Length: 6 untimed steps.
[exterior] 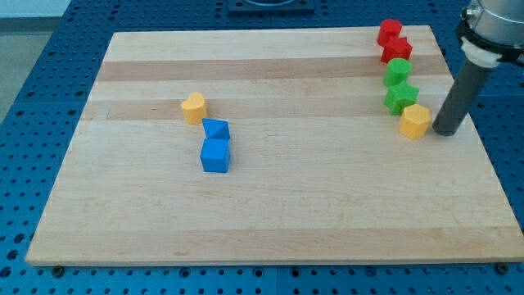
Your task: Slide the yellow hexagon closer to the green star
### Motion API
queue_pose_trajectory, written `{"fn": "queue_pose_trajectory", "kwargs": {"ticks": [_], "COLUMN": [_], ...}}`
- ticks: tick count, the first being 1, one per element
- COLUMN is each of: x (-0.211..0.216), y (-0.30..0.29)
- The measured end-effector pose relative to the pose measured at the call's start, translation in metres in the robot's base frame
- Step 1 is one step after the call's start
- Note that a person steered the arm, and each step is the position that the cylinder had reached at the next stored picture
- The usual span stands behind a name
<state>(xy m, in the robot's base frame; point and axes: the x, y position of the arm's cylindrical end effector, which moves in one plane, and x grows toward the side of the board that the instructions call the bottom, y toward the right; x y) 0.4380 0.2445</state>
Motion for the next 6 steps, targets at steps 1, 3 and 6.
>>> {"fn": "queue_pose_trajectory", "kwargs": {"ticks": [1, 3, 6], "x": [0.002, 0.010, 0.014], "y": [-0.006, -0.010, -0.027]}}
